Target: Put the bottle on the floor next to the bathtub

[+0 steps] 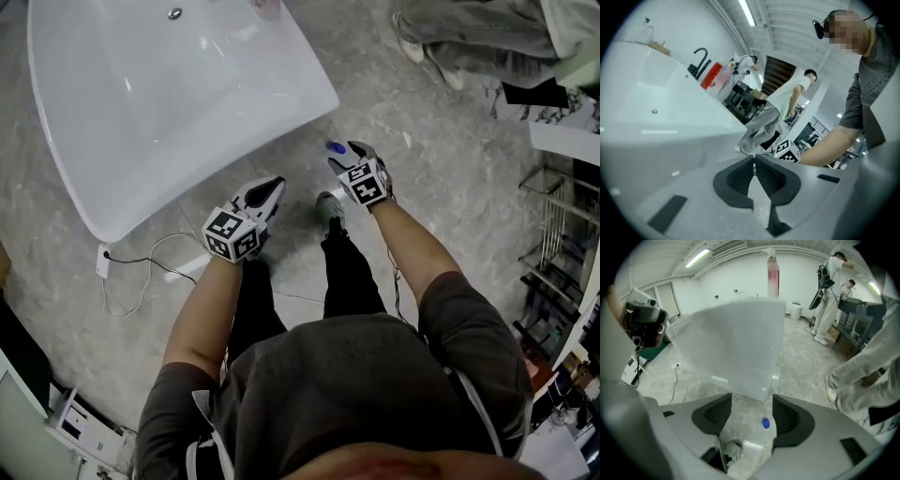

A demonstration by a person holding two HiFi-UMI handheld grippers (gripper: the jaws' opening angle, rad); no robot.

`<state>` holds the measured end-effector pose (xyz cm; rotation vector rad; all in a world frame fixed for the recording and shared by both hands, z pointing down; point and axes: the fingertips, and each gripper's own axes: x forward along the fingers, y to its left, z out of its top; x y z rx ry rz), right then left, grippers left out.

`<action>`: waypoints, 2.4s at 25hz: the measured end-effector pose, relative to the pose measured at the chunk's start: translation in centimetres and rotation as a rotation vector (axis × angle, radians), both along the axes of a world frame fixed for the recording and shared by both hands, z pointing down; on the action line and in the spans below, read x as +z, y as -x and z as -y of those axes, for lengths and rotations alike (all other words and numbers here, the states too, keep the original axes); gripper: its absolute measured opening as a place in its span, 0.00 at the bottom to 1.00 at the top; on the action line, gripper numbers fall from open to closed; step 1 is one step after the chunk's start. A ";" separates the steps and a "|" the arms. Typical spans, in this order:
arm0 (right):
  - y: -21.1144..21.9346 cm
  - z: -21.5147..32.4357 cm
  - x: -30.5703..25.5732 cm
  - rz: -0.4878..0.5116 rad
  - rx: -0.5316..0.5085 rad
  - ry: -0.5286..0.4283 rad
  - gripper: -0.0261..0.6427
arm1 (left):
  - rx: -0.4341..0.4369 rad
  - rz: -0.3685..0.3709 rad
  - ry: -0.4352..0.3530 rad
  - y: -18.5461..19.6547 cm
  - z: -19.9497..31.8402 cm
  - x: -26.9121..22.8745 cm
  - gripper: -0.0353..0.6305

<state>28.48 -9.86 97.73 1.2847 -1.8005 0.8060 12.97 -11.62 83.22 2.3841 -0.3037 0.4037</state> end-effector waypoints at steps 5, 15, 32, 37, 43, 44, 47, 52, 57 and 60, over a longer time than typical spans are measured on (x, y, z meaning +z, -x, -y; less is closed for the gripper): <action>3.3 0.3 -14.2 0.049 -0.039 -0.060 0.43 | -0.053 -0.029 -0.035 4.5 -0.3 -11.2 0.08; 13.6 6.0 -47.0 0.212 -0.243 -0.404 0.26 | -0.285 -0.123 -0.274 16.6 2.7 -37.5 0.08; 23.2 5.7 -67.8 0.536 -0.419 -0.624 0.03 | -0.498 -0.123 -0.543 27.5 0.6 -54.3 0.07; 23.5 5.4 -68.4 0.529 -0.439 -0.638 0.03 | -0.504 -0.142 -0.552 27.4 0.6 -55.3 0.07; 23.2 5.9 -68.0 0.477 -0.451 -0.657 0.03 | -0.500 -0.146 -0.547 27.1 1.1 -55.2 0.07; 23.1 6.0 -68.0 0.475 -0.450 -0.657 0.03 | -0.499 -0.147 -0.546 27.0 1.2 -55.2 0.07; 22.7 6.1 -68.0 0.471 -0.448 -0.657 0.03 | -0.504 -0.156 -0.538 26.8 1.3 -55.2 0.07; 22.8 6.2 -67.9 0.466 -0.454 -0.660 0.03 | -0.502 -0.159 -0.532 26.6 1.3 -55.0 0.07; 23.1 6.0 -67.6 0.463 -0.463 -0.659 0.03 | -0.504 -0.161 -0.530 26.7 1.0 -54.7 0.07; 23.2 6.0 -67.7 0.464 -0.466 -0.664 0.03 | -0.505 -0.162 -0.534 26.6 1.1 -54.7 0.07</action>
